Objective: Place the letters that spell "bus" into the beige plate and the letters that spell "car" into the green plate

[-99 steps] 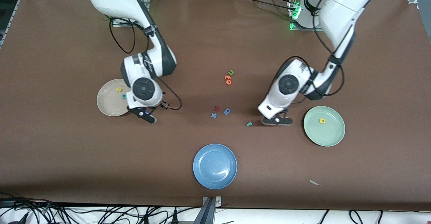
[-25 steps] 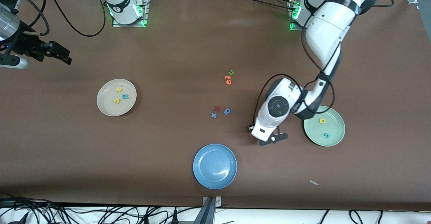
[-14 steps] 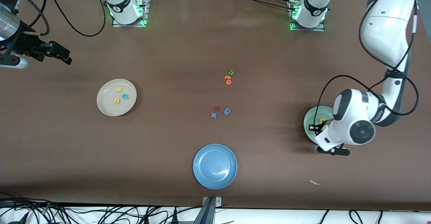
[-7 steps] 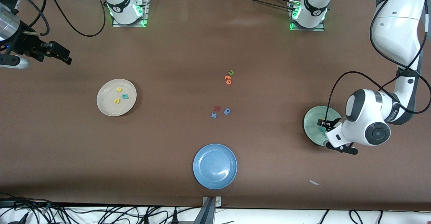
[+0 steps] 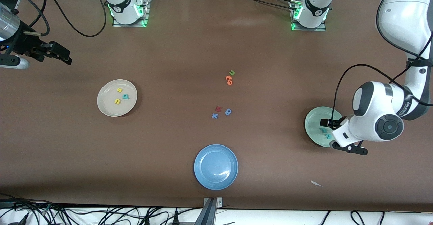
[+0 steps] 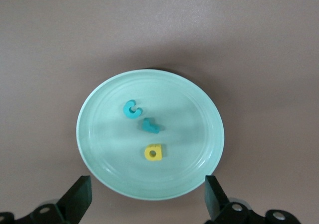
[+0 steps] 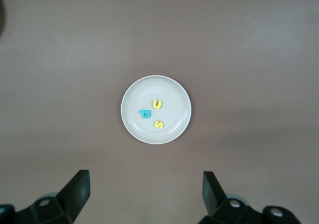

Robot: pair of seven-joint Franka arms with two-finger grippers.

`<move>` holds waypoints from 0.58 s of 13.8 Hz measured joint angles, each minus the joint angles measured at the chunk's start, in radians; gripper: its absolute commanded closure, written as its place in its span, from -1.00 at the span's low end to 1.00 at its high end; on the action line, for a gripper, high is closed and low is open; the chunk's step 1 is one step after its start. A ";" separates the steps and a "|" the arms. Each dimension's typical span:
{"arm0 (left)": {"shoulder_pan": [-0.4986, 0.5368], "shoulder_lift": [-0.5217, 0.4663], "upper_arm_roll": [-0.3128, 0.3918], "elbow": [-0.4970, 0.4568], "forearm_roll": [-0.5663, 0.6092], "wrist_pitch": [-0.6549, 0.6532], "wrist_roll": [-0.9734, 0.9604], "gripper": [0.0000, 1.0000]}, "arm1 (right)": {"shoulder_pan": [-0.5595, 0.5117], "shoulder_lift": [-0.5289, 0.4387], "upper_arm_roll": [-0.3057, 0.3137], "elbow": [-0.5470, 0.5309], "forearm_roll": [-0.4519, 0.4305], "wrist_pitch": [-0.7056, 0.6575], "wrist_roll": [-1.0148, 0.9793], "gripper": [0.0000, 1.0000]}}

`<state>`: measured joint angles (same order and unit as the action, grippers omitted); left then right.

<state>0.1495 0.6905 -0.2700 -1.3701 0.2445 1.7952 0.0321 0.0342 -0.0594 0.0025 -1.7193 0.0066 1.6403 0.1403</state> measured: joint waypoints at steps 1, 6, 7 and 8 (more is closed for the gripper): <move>0.003 -0.012 -0.006 0.000 0.000 -0.022 -0.009 -1.00 | 0.000 0.000 0.000 0.000 0.000 0.000 0.000 -1.00; 0.009 -0.131 -0.037 0.000 -0.017 -0.153 -0.028 -1.00 | 0.000 0.000 0.000 0.000 0.000 0.000 0.000 -1.00; 0.004 -0.176 -0.034 -0.006 -0.034 -0.166 -0.029 -1.00 | 0.000 0.000 0.000 0.000 0.000 0.000 0.000 -1.00; -0.012 -0.230 -0.013 -0.024 -0.063 -0.175 -0.030 -1.00 | 0.000 0.000 0.000 0.000 0.000 0.000 0.000 -1.00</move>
<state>0.1374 0.4603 -0.2831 -1.3939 0.1812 1.6198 0.0016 0.0343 -0.0594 0.0026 -1.7195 0.0066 1.6399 0.1403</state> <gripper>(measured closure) 0.000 0.000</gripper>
